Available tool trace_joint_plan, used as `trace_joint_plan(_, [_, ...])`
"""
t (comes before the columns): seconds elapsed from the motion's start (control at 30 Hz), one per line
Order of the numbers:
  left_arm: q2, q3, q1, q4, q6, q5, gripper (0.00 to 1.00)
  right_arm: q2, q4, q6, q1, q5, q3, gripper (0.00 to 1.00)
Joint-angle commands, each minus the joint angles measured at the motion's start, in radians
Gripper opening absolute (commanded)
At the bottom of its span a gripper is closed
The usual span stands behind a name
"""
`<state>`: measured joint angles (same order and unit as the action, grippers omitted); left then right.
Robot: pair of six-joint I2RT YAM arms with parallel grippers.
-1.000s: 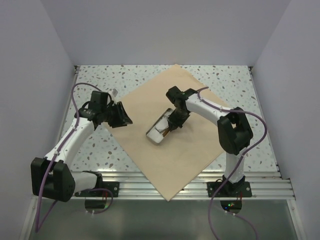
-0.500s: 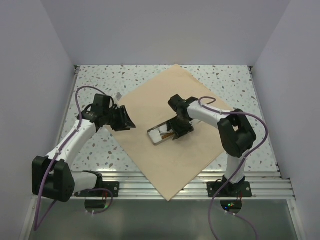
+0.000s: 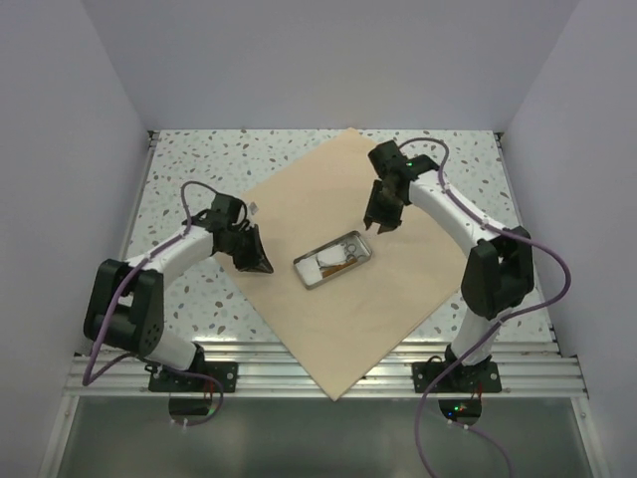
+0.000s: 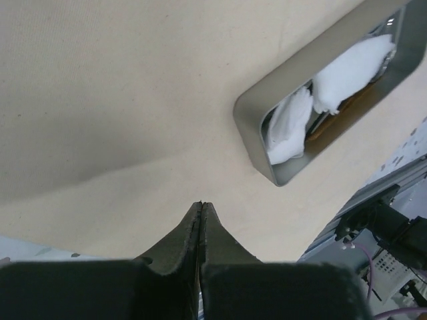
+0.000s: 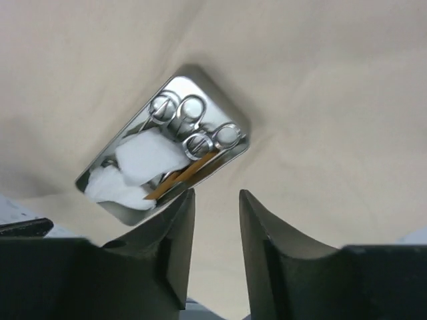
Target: Prepare the surgical pack
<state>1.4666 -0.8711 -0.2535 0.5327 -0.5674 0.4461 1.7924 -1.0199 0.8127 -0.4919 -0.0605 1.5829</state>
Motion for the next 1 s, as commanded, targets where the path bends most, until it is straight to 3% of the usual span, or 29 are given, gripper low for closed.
trace_joint_plan(0.0, [0.072,-0.034,-0.061,-0.022,-0.058,-0.058,0.0,-0.034,0.059,-0.363,0.162,0.046,-0.035,0.34])
trace_joint_plan(0.07, [0.122,-0.061,-0.095,-0.005,-0.092,-0.084,0.0,-0.012,0.079,-0.418,0.222,0.086,-0.046,0.25])
trace_joint_plan(0.27, [0.239,-0.192,-0.207,0.047,-0.158,-0.124,0.0,0.113,0.106,-0.532,0.231,0.166,-0.032,0.17])
trace_joint_plan(0.43, [0.345,-0.301,-0.225,0.096,-0.146,-0.142,0.0,0.191,0.184,-0.507,0.227,0.292,-0.057,0.17])
trace_joint_plan(0.6, [0.411,-0.373,-0.228,0.116,-0.115,-0.147,0.0,0.206,0.224,-0.504,0.211,0.324,-0.104,0.17])
trace_joint_plan(0.97, [0.564,-0.631,-0.227,0.184,-0.048,-0.172,0.0,0.043,0.238,-0.484,0.185,0.357,-0.322,0.18])
